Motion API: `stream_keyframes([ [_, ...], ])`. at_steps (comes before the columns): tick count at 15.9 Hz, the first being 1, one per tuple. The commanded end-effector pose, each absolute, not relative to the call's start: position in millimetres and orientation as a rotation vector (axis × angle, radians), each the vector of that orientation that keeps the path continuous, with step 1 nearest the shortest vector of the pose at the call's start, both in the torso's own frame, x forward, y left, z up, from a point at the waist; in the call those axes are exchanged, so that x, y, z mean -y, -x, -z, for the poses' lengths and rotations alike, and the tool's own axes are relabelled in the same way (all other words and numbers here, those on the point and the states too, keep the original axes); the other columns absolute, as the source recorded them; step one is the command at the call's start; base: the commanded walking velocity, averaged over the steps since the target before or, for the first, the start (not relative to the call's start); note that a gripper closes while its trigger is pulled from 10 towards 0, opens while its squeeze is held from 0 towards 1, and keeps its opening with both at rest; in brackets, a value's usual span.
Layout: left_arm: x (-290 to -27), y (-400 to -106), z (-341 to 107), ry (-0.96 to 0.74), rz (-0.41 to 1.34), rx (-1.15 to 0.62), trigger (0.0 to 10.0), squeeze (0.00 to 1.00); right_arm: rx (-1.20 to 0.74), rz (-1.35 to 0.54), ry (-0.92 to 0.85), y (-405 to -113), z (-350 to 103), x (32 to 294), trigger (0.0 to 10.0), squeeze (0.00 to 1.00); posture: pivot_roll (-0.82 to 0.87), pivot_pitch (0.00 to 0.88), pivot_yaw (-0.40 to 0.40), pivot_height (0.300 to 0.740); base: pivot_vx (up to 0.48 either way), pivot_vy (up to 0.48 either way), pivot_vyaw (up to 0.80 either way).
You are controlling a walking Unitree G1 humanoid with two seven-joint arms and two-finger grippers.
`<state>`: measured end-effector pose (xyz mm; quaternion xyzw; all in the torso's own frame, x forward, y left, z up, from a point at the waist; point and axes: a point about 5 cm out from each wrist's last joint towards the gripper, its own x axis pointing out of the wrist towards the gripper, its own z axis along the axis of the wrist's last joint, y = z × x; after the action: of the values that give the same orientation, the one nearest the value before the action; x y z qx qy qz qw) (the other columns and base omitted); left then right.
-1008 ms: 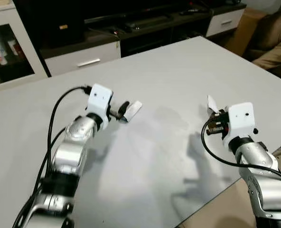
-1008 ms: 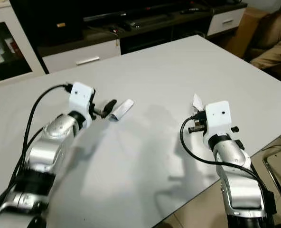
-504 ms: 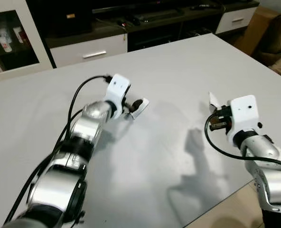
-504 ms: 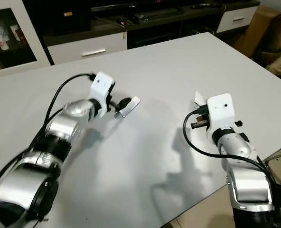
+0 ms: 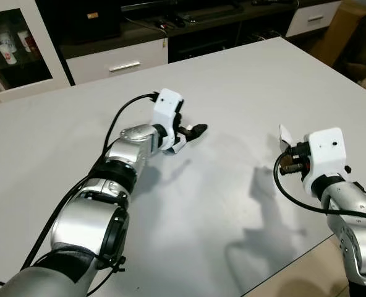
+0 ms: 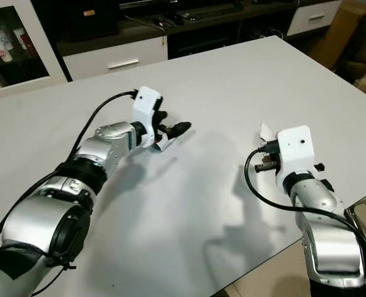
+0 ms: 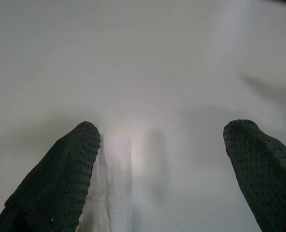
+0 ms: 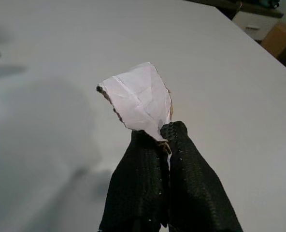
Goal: Picking trash to rubbish bin
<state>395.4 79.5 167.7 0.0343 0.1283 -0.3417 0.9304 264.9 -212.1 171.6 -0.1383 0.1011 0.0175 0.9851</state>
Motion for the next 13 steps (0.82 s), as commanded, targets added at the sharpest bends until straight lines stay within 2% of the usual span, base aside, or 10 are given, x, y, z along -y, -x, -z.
stream_keyframes([
  [1,-73.9,-393.2,-161.6,-0.167,0.733,-0.289,10.0,1.0,-0.198,-0.014,0.283,-259.7,-176.2,216.2,10.0,0.0,-0.14,0.135,0.008,0.74,0.0,0.0,0.0],
  [4,-74.4,-390.9,-147.6,-0.415,0.693,-0.317,10.0,1.0,-0.204,-0.01,0.282,-255.1,-176.3,216.1,10.0,0.0,-0.15,0.138,0.015,0.74,0.0,0.0,0.0],
  [5,-79.0,-390.7,-141.7,-0.406,0.643,-0.347,10.0,0.0,-0.211,-0.007,0.279,-253.5,-176.0,217.1,10.0,0.0,-0.15,0.139,0.011,0.74,0.0,0.0,0.0],
  [13,-91.1,-382.7,-117.6,-0.267,0.591,-0.485,10.0,0.0,-0.31,-0.124,0.253,-250.1,-163.2,207.0,10.0,0.0,-0.15,0.145,-0.002,0.74,0.0,0.0,0.0],
])
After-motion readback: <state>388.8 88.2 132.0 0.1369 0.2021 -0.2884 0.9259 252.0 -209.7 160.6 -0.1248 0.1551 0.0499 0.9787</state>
